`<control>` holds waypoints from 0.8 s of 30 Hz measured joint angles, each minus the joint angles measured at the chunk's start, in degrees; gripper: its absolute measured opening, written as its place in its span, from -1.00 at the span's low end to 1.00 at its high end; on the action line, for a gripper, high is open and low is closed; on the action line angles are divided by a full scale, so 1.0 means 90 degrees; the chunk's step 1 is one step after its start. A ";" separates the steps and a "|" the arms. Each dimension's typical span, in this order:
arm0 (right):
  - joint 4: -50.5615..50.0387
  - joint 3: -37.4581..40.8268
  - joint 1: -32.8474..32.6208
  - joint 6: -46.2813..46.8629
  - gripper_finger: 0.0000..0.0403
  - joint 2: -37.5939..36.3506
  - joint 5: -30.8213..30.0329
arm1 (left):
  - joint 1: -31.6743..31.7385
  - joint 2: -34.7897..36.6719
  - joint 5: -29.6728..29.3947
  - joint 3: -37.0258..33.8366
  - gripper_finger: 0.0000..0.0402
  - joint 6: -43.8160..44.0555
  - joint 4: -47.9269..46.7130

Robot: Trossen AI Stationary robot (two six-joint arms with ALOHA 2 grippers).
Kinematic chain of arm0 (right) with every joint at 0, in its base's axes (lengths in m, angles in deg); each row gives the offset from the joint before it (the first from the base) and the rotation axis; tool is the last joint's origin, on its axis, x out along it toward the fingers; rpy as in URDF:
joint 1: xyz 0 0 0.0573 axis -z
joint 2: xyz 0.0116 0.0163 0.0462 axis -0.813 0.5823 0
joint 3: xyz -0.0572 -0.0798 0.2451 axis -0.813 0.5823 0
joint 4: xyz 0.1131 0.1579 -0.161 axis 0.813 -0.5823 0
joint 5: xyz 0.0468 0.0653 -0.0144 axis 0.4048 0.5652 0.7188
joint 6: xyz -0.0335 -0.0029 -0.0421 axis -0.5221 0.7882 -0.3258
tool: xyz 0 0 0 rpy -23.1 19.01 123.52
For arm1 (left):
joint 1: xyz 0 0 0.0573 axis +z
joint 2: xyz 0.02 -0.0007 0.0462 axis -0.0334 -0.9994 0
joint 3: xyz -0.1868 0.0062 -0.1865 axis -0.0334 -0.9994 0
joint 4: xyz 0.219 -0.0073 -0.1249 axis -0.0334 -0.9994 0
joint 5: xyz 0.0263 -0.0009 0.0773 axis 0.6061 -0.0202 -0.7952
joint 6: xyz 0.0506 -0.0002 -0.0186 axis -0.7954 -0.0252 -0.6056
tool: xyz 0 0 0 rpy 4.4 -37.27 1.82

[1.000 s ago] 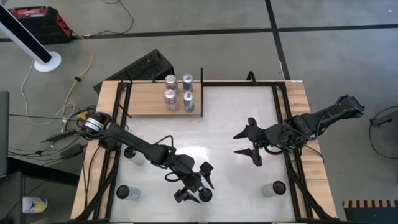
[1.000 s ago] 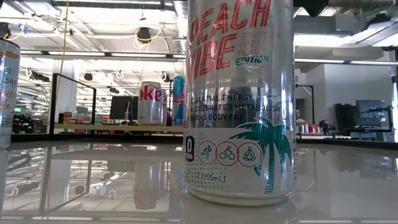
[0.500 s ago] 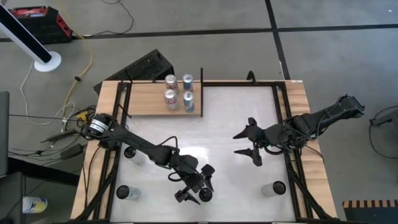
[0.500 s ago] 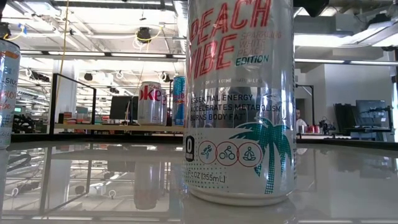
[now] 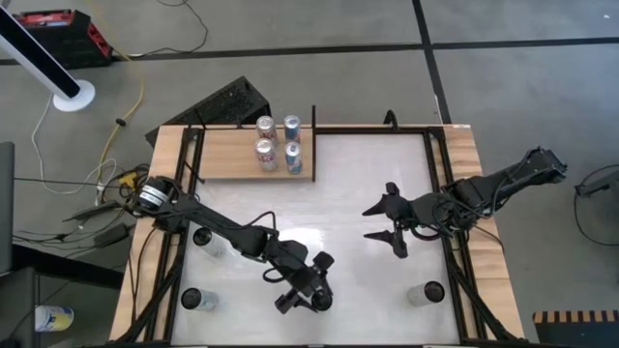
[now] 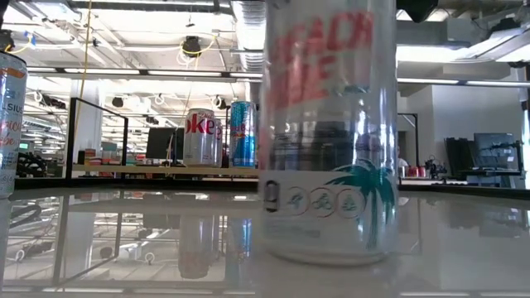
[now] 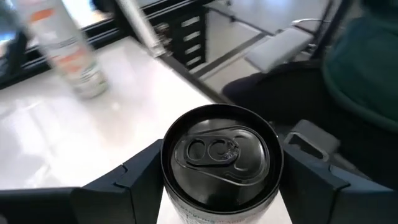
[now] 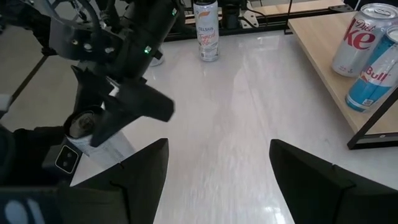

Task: Place canned beverage on shelf
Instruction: Put the bottom center white soda can on the shelf

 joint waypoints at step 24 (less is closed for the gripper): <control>0.0319 0.0000 0.2197 -0.1501 0.50 -0.0002 0.0372 | 0.2980 0.6262 -0.2211 -0.2131 0.18 0.0471 -0.3869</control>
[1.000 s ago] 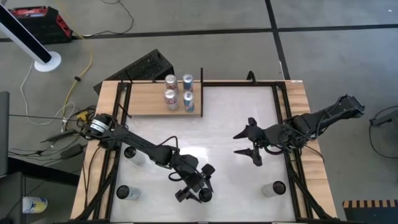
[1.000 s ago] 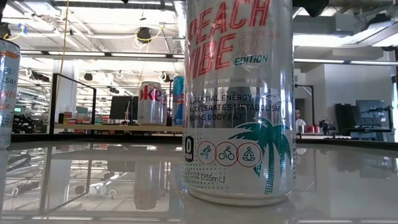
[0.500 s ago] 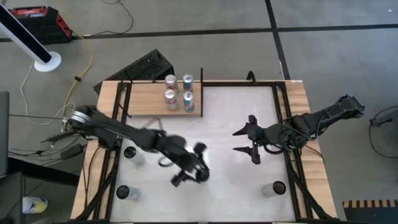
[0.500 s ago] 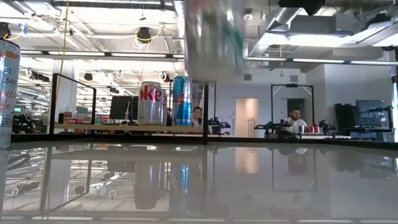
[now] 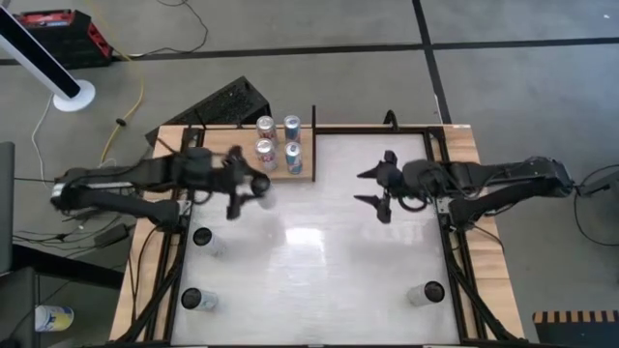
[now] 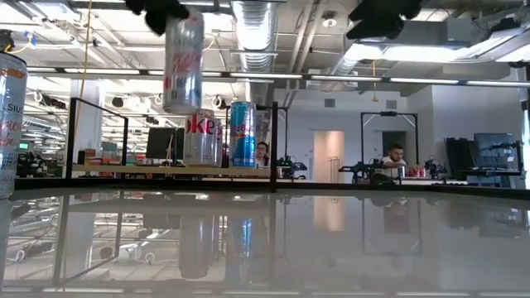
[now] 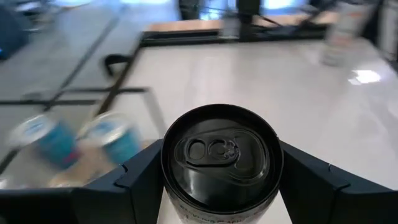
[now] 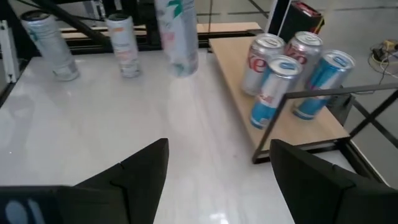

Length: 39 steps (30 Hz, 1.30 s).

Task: Place canned beverage on shelf
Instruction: Put the bottom center white soda can on the shelf

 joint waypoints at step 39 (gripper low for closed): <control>-0.0265 0.0000 0.1681 -0.0426 0.50 0.0000 0.1364 | 0.6516 -0.1365 0.3587 -0.0375 0.18 -0.2265 -0.0060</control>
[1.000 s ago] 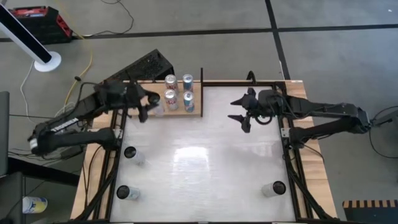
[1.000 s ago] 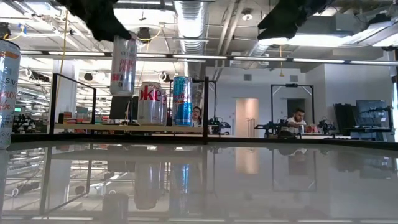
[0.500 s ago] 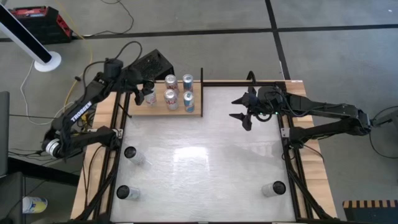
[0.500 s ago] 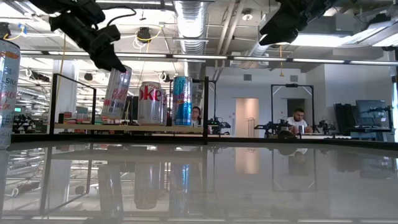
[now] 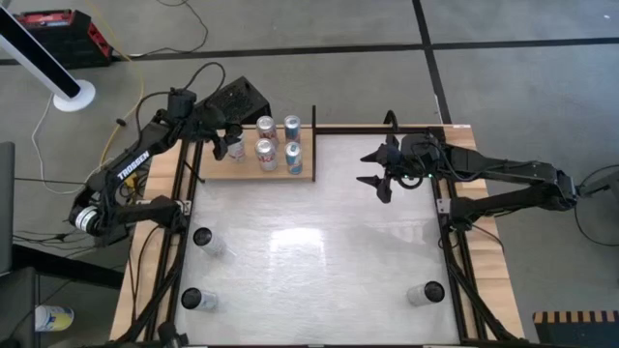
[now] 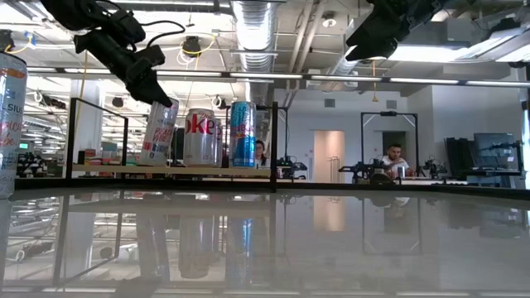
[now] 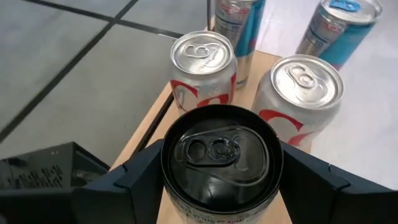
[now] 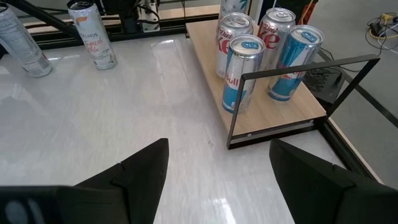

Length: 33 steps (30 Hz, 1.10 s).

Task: Place canned beverage on shelf
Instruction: Put the bottom center white soda can on the shelf

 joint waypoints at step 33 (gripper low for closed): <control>-0.0218 0.0000 0.0012 -0.0021 0.50 0.0000 -0.0012 | -0.1565 -0.0007 -0.3672 0.1341 0.70 0.3903 -0.1837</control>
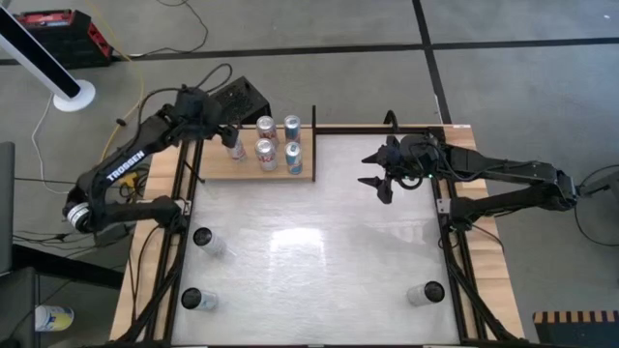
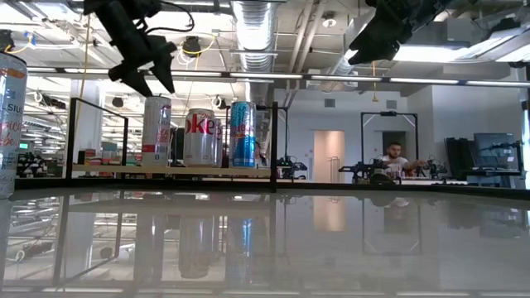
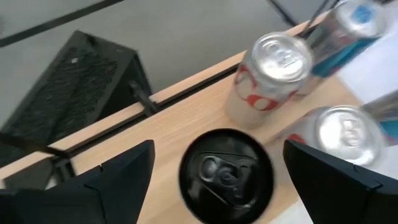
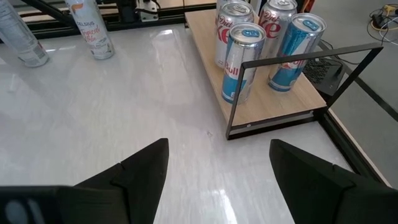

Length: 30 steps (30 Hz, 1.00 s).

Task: Place canned beverage on shelf
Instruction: Put the bottom center white soda can on the shelf

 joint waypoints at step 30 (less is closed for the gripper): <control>-0.0029 0.0000 -0.0005 0.0122 0.50 0.0000 0.0002 | -0.0504 -0.0520 -0.0162 -0.0002 0.15 -0.0949 -0.0050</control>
